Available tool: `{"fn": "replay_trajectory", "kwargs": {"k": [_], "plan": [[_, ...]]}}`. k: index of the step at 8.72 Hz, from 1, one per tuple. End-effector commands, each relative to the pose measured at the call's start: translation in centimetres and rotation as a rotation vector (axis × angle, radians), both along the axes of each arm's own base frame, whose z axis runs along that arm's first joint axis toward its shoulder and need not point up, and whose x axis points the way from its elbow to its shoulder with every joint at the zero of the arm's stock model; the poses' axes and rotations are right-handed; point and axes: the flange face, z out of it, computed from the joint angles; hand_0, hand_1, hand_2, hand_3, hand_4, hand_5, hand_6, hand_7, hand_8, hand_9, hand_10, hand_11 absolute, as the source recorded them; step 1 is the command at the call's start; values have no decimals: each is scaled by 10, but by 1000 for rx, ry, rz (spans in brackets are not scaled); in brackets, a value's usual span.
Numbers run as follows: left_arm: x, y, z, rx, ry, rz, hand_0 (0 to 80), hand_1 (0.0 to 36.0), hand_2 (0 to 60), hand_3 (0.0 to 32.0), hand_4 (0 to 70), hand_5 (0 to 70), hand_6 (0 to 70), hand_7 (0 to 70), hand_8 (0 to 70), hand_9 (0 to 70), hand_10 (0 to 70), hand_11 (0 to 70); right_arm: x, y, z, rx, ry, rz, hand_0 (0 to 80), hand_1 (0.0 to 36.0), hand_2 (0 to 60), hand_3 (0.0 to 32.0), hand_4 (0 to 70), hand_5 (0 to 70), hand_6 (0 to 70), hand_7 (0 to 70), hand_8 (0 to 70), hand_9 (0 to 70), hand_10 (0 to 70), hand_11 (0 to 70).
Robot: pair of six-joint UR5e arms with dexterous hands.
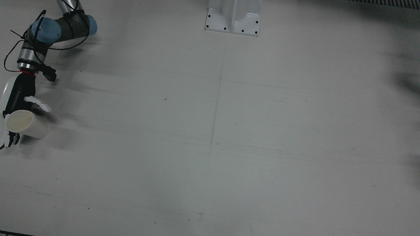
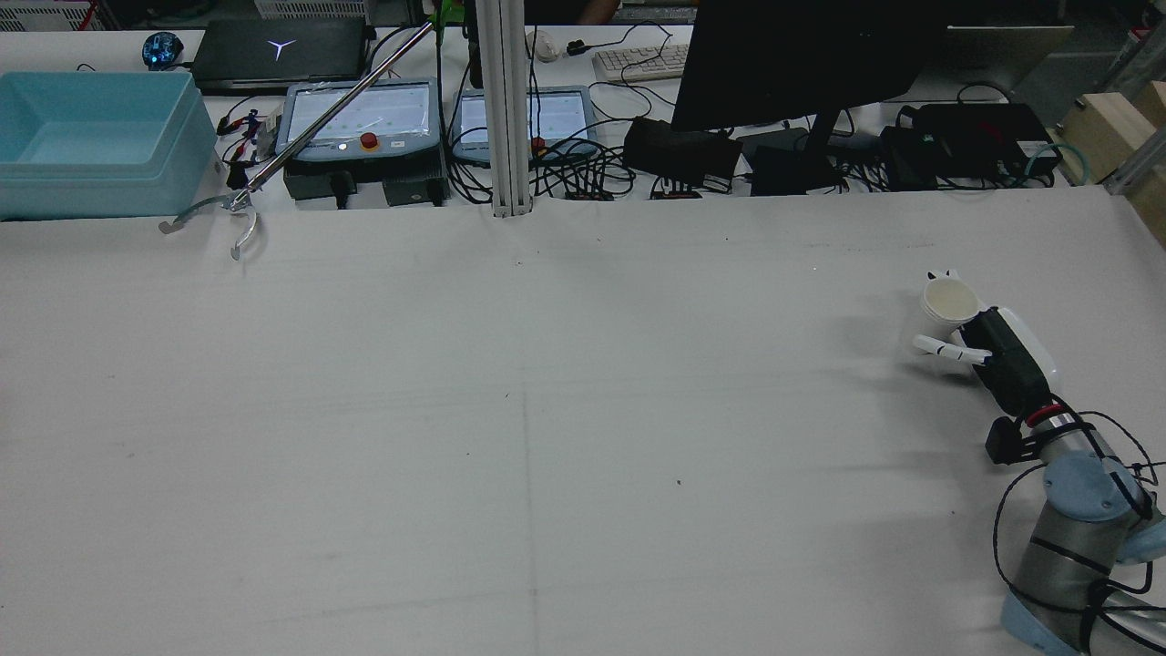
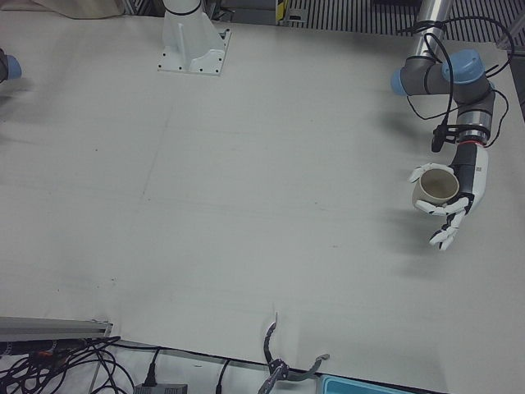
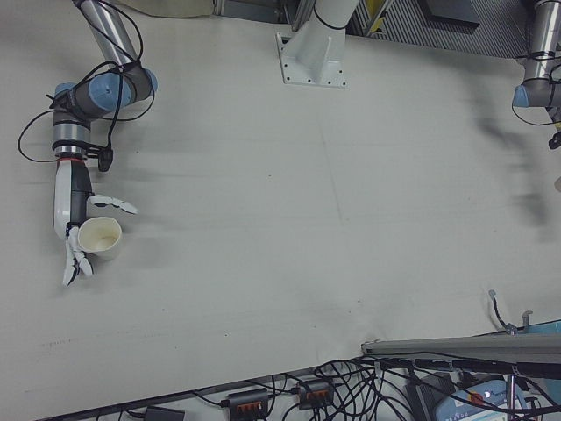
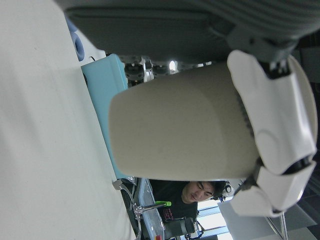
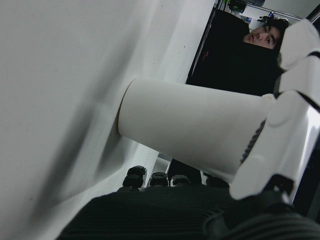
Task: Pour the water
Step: 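Close the right hand fingers around the white paper cup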
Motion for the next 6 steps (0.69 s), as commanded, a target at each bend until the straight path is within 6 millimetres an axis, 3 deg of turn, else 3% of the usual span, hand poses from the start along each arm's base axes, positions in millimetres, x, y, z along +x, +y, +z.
{"fn": "replay_trajectory", "kwargs": {"k": [1,2,4,5,6], "plan": [[-1,0,1,-1,0,-1,488,161,368,0,525,461,168,183,79,121,115,176,0,0,0,-1,1,0,453,128,180,0,128,335,0,15,21,43,49,81],[-1,0,1,1,0,-1,488,161,367,0,525,459,168,182,79,121,116,176,2,1,1,-2,0,2,450,128,197,0,158,425,0,32,21,49,53,87],[-1,0,1,2,-1,-1,488,161,367,0,524,459,168,182,79,121,116,177,1,1,1,-2,0,0,453,125,234,0,258,689,18,77,32,70,68,105],[-1,0,2,1,-1,-3,488,161,365,0,525,458,167,181,79,120,116,177,1,1,1,-2,0,0,460,147,294,0,278,700,30,93,38,80,73,113],[-1,0,1,2,2,-1,488,161,364,0,524,456,167,181,78,120,116,176,1,1,0,0,-2,0,459,174,406,0,269,700,37,101,40,84,74,116]]}}
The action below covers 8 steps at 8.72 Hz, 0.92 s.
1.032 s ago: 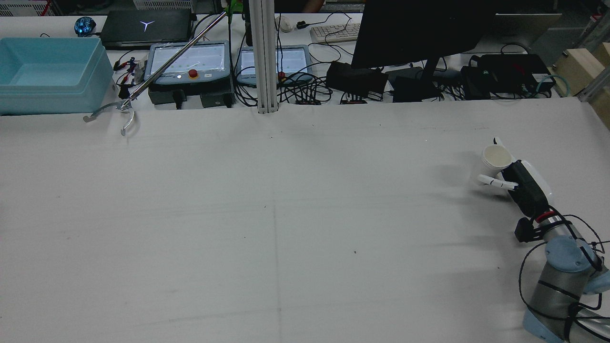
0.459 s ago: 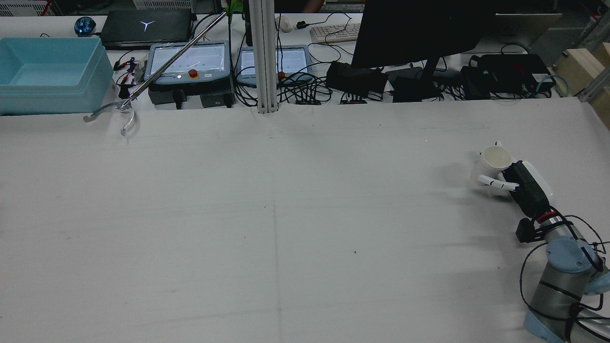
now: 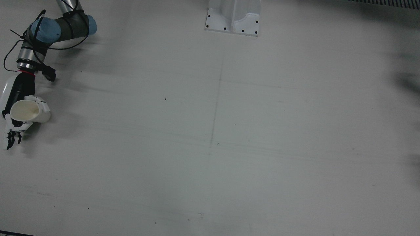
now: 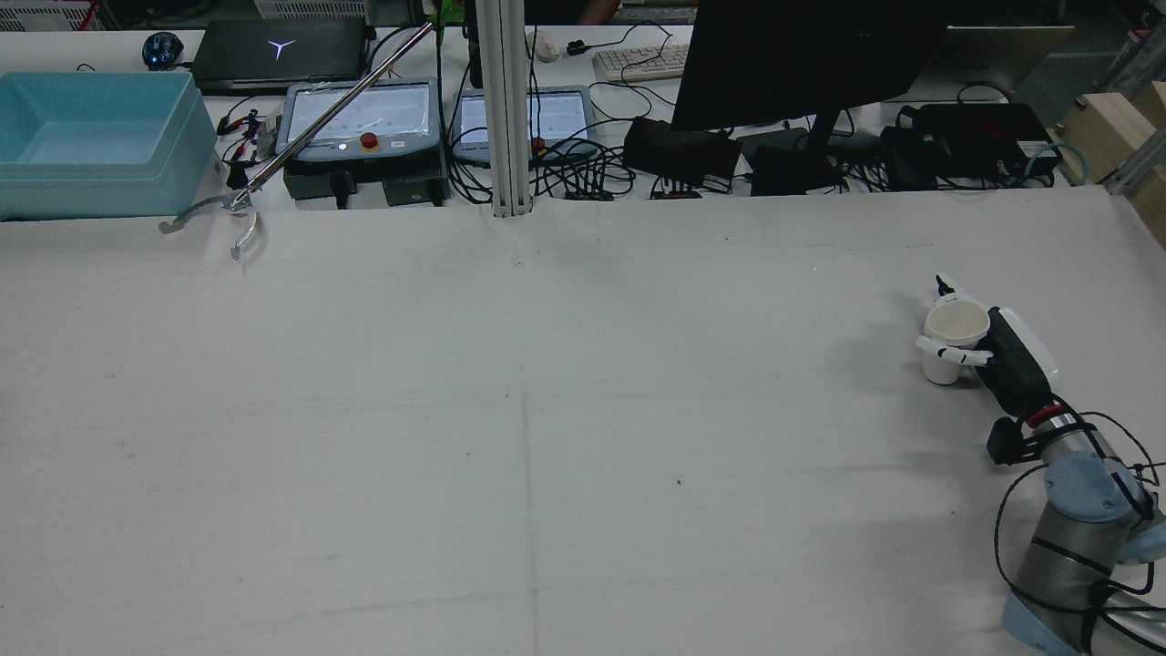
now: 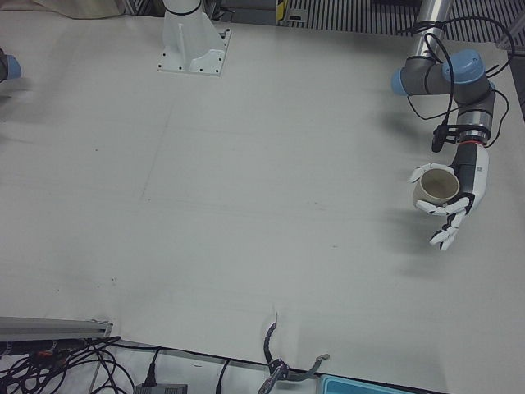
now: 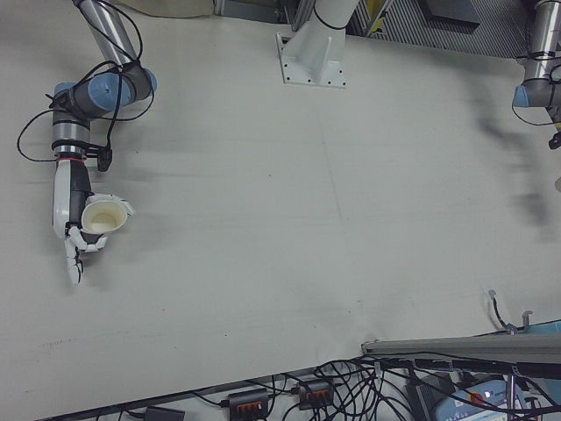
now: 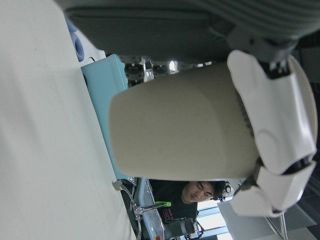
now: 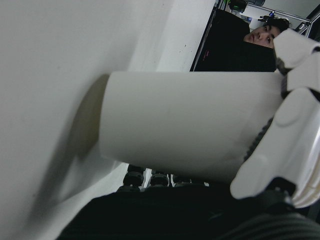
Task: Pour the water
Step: 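Lift both cups off the table with both hands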
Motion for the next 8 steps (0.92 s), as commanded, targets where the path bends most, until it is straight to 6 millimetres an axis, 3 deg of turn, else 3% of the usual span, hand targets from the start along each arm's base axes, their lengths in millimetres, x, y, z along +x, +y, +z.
{"fn": "replay_trajectory", "kwargs": {"k": [1,2,5,7,8], "plan": [[-1,1,1,-2,2,0,489,161,361,0,522,455,166,180,78,120,115,176,0,-1,-3,4,-5,1,456,181,458,0,265,700,39,99,39,83,74,115],[0,1,0,-1,4,1,488,162,367,0,522,457,166,181,78,119,115,175,0,-3,-7,10,-11,4,456,178,442,0,258,700,38,95,37,79,72,112],[4,-5,-10,22,8,8,490,162,367,0,522,458,166,181,77,118,114,175,16,-25,-60,83,-74,55,459,172,388,0,237,700,35,86,29,66,63,100],[14,-18,-39,74,-3,18,493,169,380,0,535,469,173,188,79,120,114,175,34,-40,-103,145,-91,98,466,179,382,0,242,700,40,97,25,63,57,92],[31,-23,-57,95,-7,64,496,167,374,0,548,476,179,194,82,123,115,176,44,-43,-118,151,-88,115,473,190,379,0,253,700,50,115,20,59,50,84]]}}
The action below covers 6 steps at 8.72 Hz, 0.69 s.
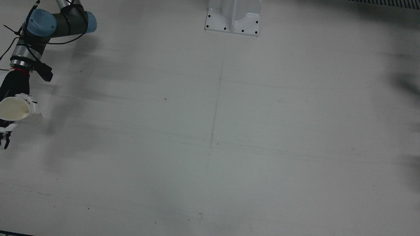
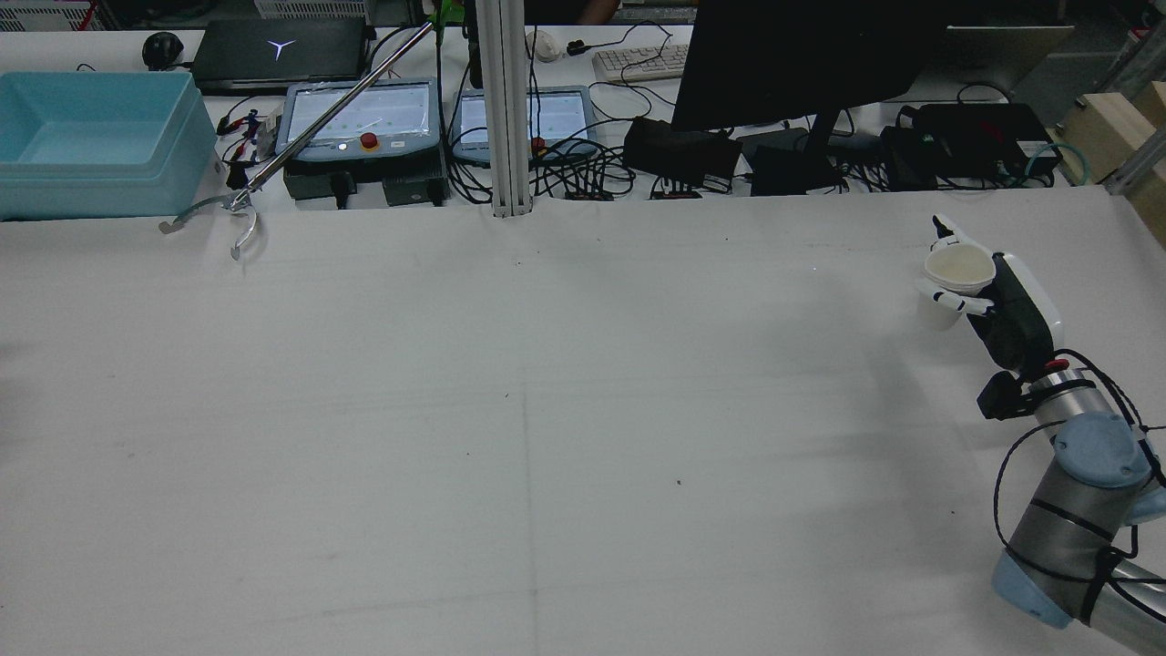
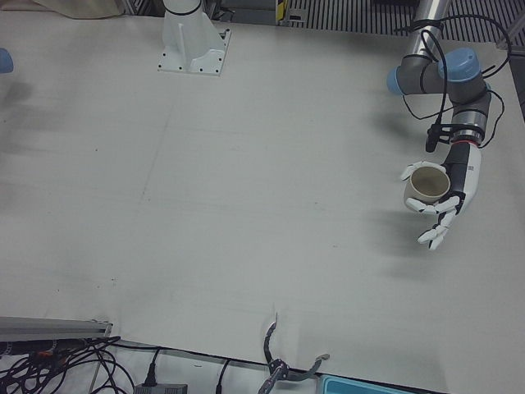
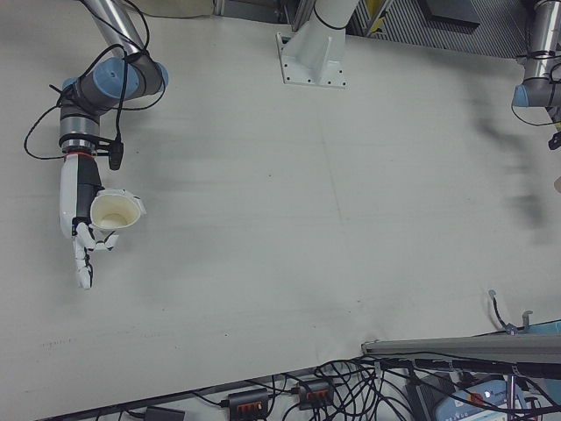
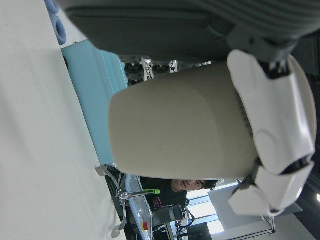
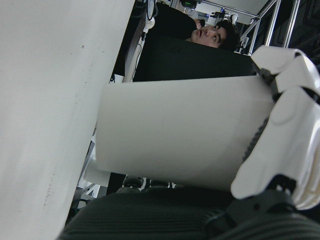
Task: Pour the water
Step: 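Lift both cups off the table with both hands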
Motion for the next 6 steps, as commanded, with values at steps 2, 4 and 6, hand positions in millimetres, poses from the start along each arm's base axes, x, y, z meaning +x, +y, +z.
{"fn": "replay_trajectory", "kwargs": {"k": [2,4,6], "plan": [[88,-45,-99,82,5,141,498,170,384,0,558,487,187,200,85,126,115,176,25,-14,-71,50,-12,48,491,220,407,0,251,700,56,125,17,54,41,74],[185,-70,-188,134,41,263,498,170,386,0,563,490,189,202,86,127,115,177,28,-14,-94,67,-23,53,491,224,414,0,247,700,59,134,13,49,37,68],[312,-68,-280,167,96,381,497,169,384,0,564,486,190,202,87,127,116,177,33,-15,-117,91,5,67,490,224,418,0,240,700,61,136,9,42,32,61]]}}
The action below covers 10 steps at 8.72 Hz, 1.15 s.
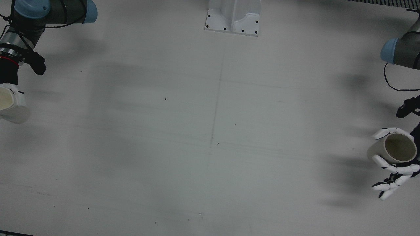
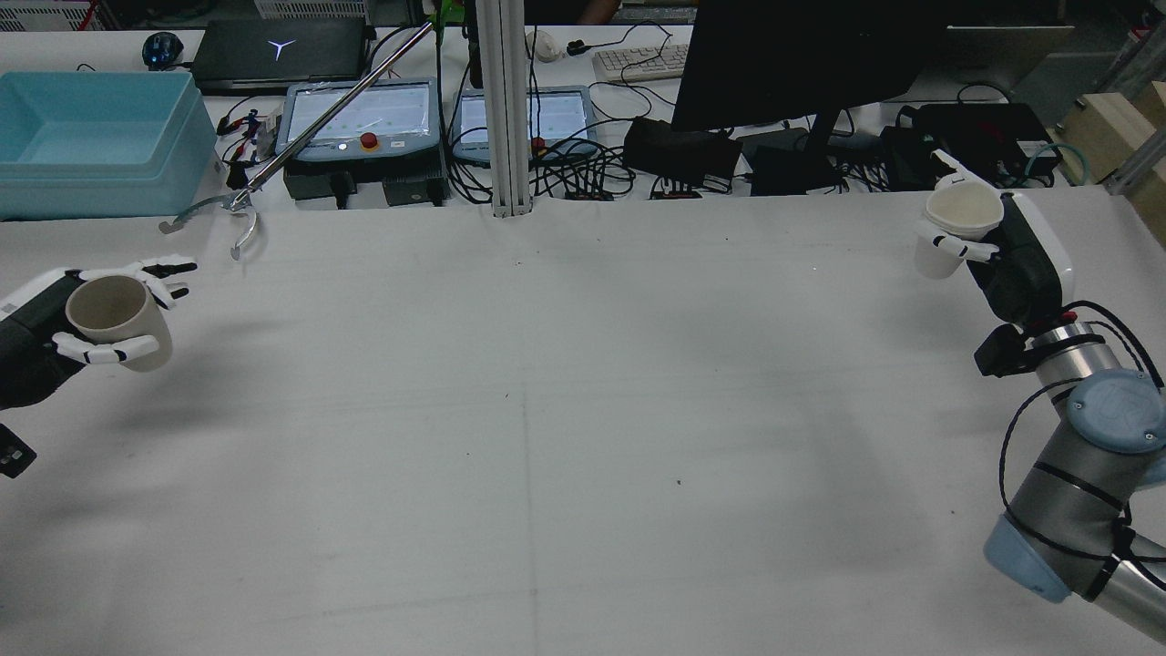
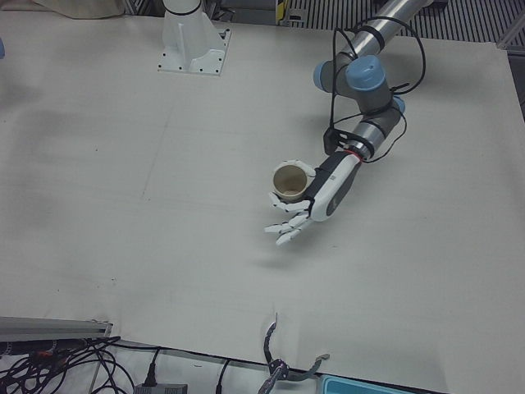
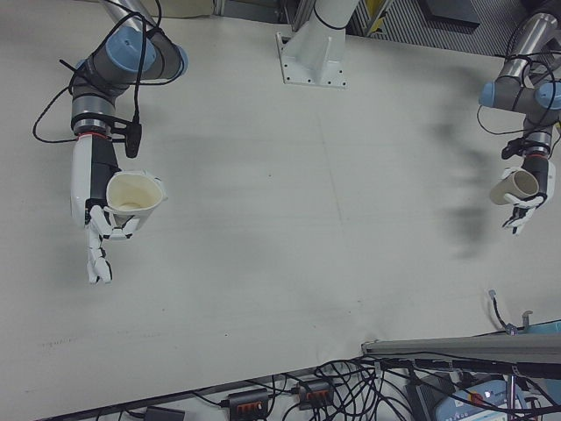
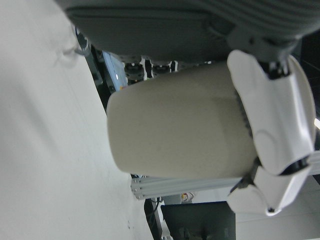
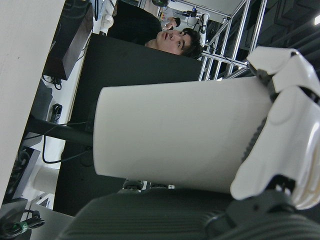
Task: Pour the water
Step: 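Lift both cups off the table with both hands, then bring the white cup above the beige cup held by left hand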
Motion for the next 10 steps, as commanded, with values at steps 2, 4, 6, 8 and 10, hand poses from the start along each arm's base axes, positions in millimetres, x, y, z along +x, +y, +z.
{"fn": "replay_trajectory", "kwargs": {"k": [2,4,6,8,10], "plan": [[208,19,-158,39,73,212,496,166,378,0,562,477,188,200,87,129,118,180,9,-6,-51,42,56,34,497,233,426,0,227,700,66,143,3,35,28,56],[258,-10,-202,52,89,218,497,161,364,0,568,477,194,201,92,135,122,186,-7,-25,-93,101,94,52,498,236,426,0,227,700,66,142,3,29,29,57],[267,-18,-207,50,88,216,496,158,353,0,575,480,199,204,96,139,125,189,-17,-20,-211,231,266,115,506,245,430,0,229,700,68,146,3,23,28,57],[266,-19,-212,59,98,214,495,157,353,0,573,482,199,201,96,139,125,190,-49,0,-275,313,367,136,526,268,448,0,240,700,78,165,5,19,27,58],[266,-19,-223,73,120,215,494,158,356,0,568,482,196,199,95,137,124,187,-106,21,-298,322,464,133,526,268,448,0,240,700,78,165,5,19,27,58]]}}
